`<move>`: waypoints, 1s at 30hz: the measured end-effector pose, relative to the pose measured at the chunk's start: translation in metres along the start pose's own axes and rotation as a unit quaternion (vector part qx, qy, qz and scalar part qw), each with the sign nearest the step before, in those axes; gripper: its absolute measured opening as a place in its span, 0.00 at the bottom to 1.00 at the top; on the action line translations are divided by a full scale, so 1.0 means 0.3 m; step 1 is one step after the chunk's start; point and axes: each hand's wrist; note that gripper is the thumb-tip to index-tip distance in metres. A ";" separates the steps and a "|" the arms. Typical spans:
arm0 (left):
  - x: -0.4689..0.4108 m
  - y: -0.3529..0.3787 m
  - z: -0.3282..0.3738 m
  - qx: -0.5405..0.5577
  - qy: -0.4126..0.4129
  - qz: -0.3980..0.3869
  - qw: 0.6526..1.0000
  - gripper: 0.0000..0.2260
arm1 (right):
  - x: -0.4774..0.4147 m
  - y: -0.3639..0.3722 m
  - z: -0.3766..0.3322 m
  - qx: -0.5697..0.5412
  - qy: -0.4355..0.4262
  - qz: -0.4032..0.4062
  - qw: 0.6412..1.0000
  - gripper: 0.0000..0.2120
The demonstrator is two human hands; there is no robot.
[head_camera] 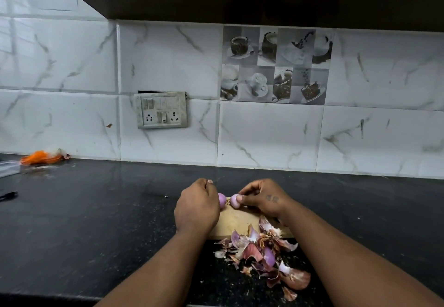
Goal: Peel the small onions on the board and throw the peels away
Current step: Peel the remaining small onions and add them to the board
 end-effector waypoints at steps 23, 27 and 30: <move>0.000 0.017 -0.001 -0.029 0.016 0.010 0.999 0.17 | -0.026 -0.003 0.032 0.073 -0.064 -0.018 0.995 0.10; 0.003 0.016 0.001 -0.032 0.023 0.012 0.999 0.17 | -0.026 0.007 0.026 0.064 -0.072 -0.025 0.995 0.11; 0.003 0.016 0.003 -0.031 0.021 0.009 0.999 0.17 | -0.027 0.001 0.030 0.069 -0.082 -0.031 0.994 0.09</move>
Point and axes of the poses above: each hand's wrist, its own x-axis away from the middle knuckle, its own y-axis out of the palm, z = x × y, and after that the axes turned 9 degrees about -x, right-handed
